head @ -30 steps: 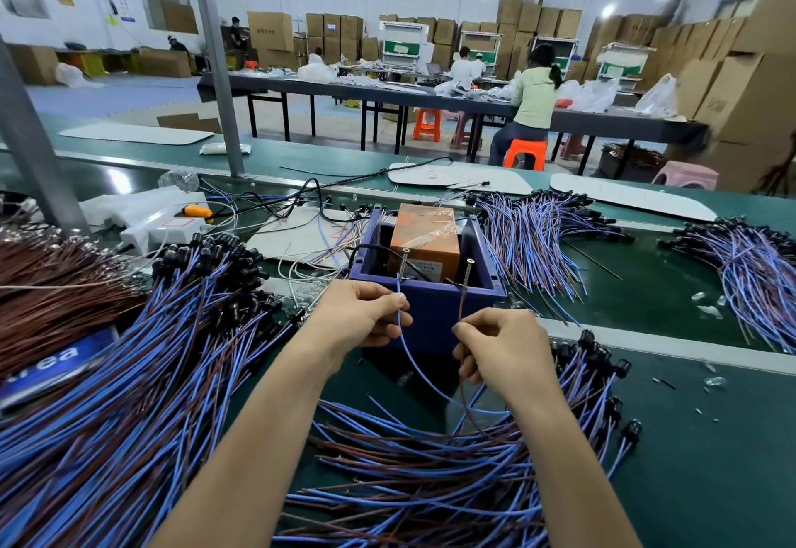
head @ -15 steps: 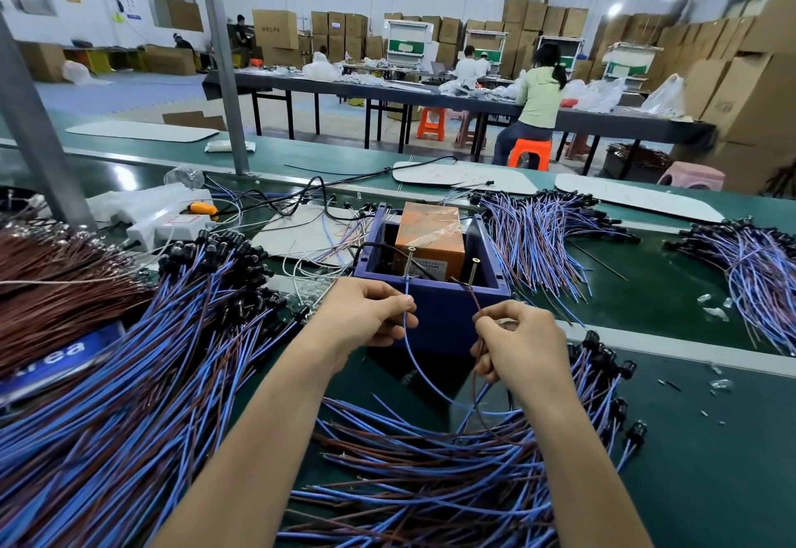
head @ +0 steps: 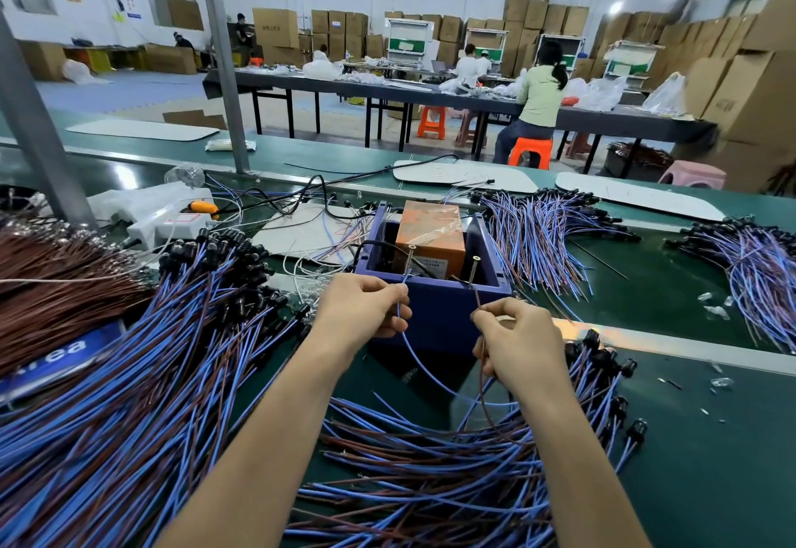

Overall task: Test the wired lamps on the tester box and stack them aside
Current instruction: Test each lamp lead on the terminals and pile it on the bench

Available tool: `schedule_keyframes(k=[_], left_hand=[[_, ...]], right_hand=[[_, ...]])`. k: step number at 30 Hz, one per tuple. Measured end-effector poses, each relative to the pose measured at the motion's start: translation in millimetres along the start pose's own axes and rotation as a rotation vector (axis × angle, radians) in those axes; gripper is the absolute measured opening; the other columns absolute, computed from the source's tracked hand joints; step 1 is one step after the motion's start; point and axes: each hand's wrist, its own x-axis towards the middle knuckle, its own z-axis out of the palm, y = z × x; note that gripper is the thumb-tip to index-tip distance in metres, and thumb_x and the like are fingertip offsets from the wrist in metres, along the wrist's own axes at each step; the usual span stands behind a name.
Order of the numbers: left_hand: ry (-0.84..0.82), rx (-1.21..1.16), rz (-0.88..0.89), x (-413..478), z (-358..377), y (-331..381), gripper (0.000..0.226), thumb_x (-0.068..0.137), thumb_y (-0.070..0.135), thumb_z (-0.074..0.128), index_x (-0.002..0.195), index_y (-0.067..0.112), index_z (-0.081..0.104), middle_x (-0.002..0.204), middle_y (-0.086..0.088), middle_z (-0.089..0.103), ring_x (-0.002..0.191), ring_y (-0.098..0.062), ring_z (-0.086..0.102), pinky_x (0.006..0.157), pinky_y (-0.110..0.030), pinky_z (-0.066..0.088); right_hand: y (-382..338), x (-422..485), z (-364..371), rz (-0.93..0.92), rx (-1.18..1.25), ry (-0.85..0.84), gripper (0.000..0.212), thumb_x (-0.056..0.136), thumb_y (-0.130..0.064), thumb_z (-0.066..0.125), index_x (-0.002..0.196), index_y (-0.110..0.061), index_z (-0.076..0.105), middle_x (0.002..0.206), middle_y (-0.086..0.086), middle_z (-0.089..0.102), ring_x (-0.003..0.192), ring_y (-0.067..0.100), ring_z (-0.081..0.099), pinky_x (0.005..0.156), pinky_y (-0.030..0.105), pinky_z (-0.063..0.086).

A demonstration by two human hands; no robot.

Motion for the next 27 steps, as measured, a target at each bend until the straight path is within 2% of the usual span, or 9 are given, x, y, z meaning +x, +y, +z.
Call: schedule_keyframes(k=[5,9,14,21,24,27], left_hand=[[0.041,0.026,0.031,0,1,-1,0.024,0.090,0.018,0.064,0.069,0.005,0.068,0.058,-0.004,0.066,0.041,-0.009,0.057,0.044,-0.016,0.046],[0.054,0.038,0.042,1,1,-2,0.025,0.090,0.018,0.064,0.068,0.006,0.068,0.057,-0.004,0.066,0.041,-0.009,0.057,0.043,-0.016,0.046],[0.053,0.039,0.044,1,1,-3,0.025,0.089,0.019,0.064,0.068,0.007,0.068,0.058,-0.005,0.067,0.042,-0.010,0.057,0.044,-0.017,0.047],[0.020,0.063,0.073,1,-1,-3,0.024,0.090,0.019,0.064,0.070,0.007,0.069,0.060,-0.005,0.069,0.043,-0.010,0.059,0.046,-0.018,0.048],[-0.082,0.010,0.178,-2,-5,4,0.022,0.092,0.016,0.060,0.075,0.007,0.069,0.065,-0.005,0.069,0.046,-0.010,0.058,0.052,-0.020,0.052],[-0.254,-0.150,0.276,-5,-11,13,0.019,0.094,0.011,0.055,0.083,0.008,0.069,0.070,-0.007,0.071,0.051,-0.013,0.060,0.055,-0.021,0.053]], right_hand=[[0,0,3,-0.033,-0.050,-0.029,0.016,0.091,-0.016,0.059,0.077,-0.018,0.066,0.044,-0.004,0.060,0.034,0.001,0.048,0.048,0.018,0.040],[0,0,4,-0.035,-0.046,0.016,0.016,0.091,-0.016,0.059,0.076,-0.019,0.065,0.044,-0.004,0.061,0.034,0.001,0.048,0.053,0.022,0.043],[1,1,3,-0.018,-0.005,0.085,0.016,0.090,-0.014,0.059,0.076,-0.017,0.066,0.044,-0.003,0.061,0.035,0.004,0.049,0.050,0.025,0.045],[3,2,3,-0.037,0.007,0.079,0.017,0.089,-0.014,0.060,0.074,-0.018,0.065,0.042,-0.006,0.059,0.036,0.001,0.050,0.050,0.023,0.043],[-2,-1,4,-0.059,0.049,-0.041,0.018,0.085,-0.014,0.064,0.068,-0.019,0.067,0.042,-0.010,0.054,0.043,0.005,0.048,0.052,0.024,0.038],[-12,-9,8,-0.108,0.085,-0.304,0.019,0.086,-0.011,0.064,0.069,-0.019,0.068,0.060,0.000,0.066,0.056,0.013,0.053,0.057,0.027,0.041]])
